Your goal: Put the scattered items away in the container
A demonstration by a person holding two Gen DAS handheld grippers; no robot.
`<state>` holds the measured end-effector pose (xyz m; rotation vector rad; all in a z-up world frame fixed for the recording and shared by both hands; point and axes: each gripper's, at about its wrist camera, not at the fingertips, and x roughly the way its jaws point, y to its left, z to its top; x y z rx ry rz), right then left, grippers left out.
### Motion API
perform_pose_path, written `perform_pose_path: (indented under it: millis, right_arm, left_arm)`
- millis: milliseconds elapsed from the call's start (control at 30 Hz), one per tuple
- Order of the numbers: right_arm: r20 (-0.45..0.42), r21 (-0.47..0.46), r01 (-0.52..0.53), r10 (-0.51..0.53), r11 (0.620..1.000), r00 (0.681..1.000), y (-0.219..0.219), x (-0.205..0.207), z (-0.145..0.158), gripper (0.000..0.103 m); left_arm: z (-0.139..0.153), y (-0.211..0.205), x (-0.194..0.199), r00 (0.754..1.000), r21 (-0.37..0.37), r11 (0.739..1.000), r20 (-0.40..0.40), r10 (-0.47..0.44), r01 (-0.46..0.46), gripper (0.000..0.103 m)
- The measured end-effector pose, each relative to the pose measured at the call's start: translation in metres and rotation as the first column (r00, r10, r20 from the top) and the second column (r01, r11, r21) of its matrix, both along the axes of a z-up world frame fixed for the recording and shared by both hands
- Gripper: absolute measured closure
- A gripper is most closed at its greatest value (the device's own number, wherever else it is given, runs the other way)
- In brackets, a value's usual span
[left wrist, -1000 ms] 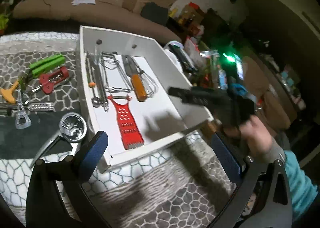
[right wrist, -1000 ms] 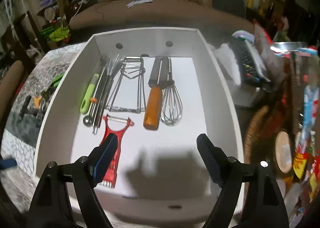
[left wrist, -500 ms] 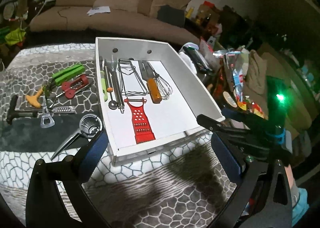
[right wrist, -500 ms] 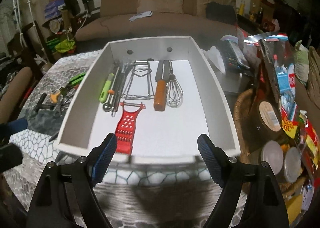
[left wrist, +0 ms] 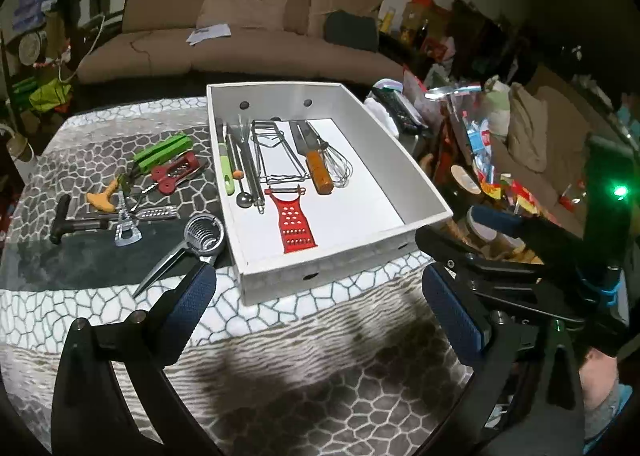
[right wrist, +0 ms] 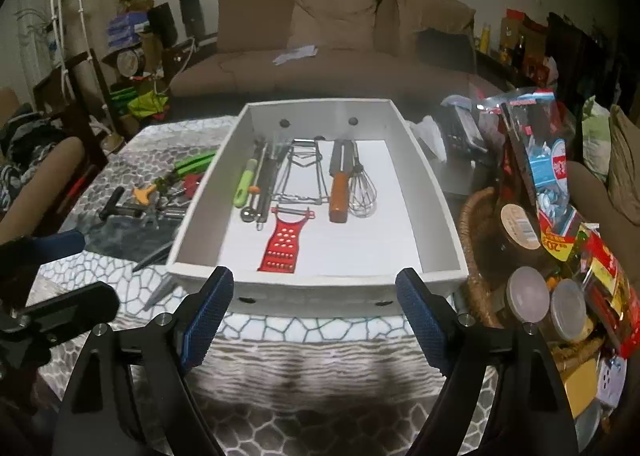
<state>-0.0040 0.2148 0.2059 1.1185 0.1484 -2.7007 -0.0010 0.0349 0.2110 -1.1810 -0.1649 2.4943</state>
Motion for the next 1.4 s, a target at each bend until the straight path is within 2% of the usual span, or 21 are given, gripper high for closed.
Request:
perform_pose_path:
  millis: [300,467,667,900,967,1133,1400]
  right_arm:
    - [-0.023,-0.014,-0.029,0.029,0.999,0.999,-0.023,0.037,0.011,0.016]
    - [-0.034,-0.009,-0.050,0.049,0.999,0.998,-0.040,0.054,0.015,0.016]
    - [-0.032,-0.020,-0.071,0.071,0.997,0.997,-0.063,0.069,0.012,0.013]
    - [0.008,-0.038,-0.087,0.087,0.996,0.996,-0.092,0.073,-0.013,0.007]
    - [0.025,-0.037,-0.094,0.095,0.995,0.995,-0.101,0.072,-0.021,0.000]
    - [0.066,-0.031,-0.108,0.110,0.994,0.992,-0.122,0.065,-0.045,0.000]
    - [0.100,-0.050,-0.125,0.130,0.991,0.986,-0.151,0.054,-0.073,0.000]
  left_arm:
    - [0.009,-0.018,0.034,0.999,-0.059,0.998,-0.028,0.032,-0.033,0.000]
    - [0.014,-0.033,0.055,0.993,-0.161,0.983,-0.093,0.072,-0.086,0.000]
    - [0.011,-0.066,0.066,0.987,-0.162,0.976,-0.099,0.128,-0.142,0.000]
    - [-0.018,-0.108,0.069,0.974,-0.151,0.963,-0.066,0.215,-0.223,0.000]
    - [-0.031,-0.121,0.068,0.968,-0.150,0.957,-0.051,0.244,-0.249,0.000]
    - [-0.057,-0.147,0.065,0.961,-0.175,0.945,-0.022,0.276,-0.275,0.000]
    - [-0.076,-0.174,0.057,0.952,-0.194,0.933,-0.019,0.304,-0.302,0.000]
